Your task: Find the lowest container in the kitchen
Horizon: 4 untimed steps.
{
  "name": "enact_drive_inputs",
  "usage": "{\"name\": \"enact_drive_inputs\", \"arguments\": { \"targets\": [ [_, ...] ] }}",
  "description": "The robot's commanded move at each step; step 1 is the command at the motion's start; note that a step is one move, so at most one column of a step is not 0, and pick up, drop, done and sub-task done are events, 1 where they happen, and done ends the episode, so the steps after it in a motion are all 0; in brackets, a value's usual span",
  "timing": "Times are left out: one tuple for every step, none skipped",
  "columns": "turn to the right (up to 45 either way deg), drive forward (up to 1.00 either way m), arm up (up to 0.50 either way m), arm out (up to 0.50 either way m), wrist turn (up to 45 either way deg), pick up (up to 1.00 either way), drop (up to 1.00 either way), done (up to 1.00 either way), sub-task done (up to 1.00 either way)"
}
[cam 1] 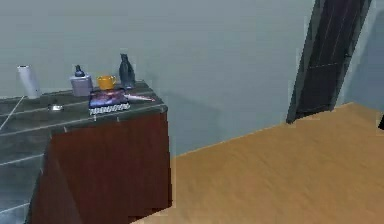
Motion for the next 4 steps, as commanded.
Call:
{"name": "enact_drive_inputs", "arguments": {
  "targets": [
    [0.0,0.25,0.0,0.0,0.0,0.0,0.0,0.0,0.0],
    [24.0,0.0,0.0,0.0,0.0,0.0,0.0,0.0,0.0],
    [0.0,0.25,0.0,0.0,0.0,0.0,0.0,0.0,0.0],
    [-45.0,0.0,0.0,0.0,0.0,0.0,0.0,0.0,0.0]
  ]
}}
